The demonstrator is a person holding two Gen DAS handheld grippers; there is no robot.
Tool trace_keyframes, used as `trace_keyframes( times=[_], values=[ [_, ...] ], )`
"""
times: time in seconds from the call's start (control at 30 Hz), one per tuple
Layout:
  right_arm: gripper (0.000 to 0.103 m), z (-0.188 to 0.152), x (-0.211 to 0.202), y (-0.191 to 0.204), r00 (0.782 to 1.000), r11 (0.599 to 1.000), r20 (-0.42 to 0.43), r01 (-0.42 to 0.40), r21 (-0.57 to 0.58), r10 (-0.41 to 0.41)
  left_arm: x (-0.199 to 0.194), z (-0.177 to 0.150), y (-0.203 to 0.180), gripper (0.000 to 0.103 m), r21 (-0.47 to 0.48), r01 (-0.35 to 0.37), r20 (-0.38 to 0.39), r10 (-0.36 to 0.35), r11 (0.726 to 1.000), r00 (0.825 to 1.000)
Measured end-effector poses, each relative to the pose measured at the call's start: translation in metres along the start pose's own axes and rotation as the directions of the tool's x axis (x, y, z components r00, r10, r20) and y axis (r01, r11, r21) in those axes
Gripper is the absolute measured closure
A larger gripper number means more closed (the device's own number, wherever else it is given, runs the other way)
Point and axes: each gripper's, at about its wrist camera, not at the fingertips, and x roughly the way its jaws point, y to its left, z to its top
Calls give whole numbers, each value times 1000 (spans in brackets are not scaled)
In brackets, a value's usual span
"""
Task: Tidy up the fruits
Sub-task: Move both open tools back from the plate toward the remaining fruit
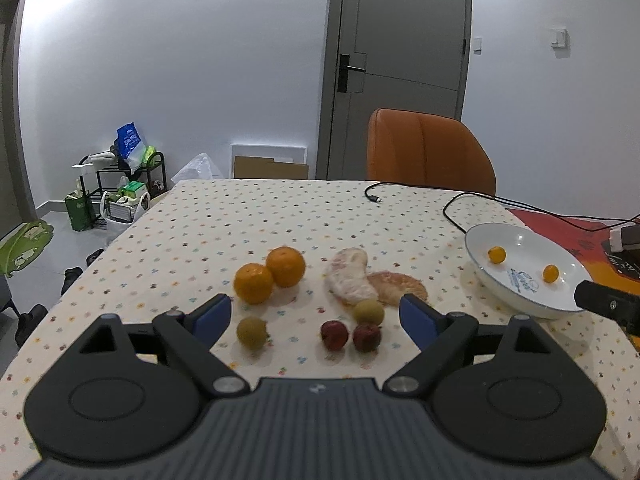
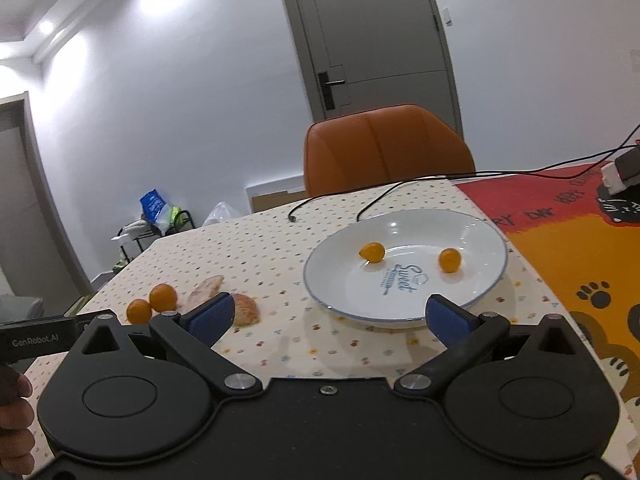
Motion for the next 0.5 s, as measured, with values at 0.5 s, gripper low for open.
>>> trace_keyframes(
  times=[0.5],
  values=[
    [0,-1,8,34,992,992,-44,-120,-45,118,0,-10,35,16,-72,-34,-5,34,997,999]
  ],
)
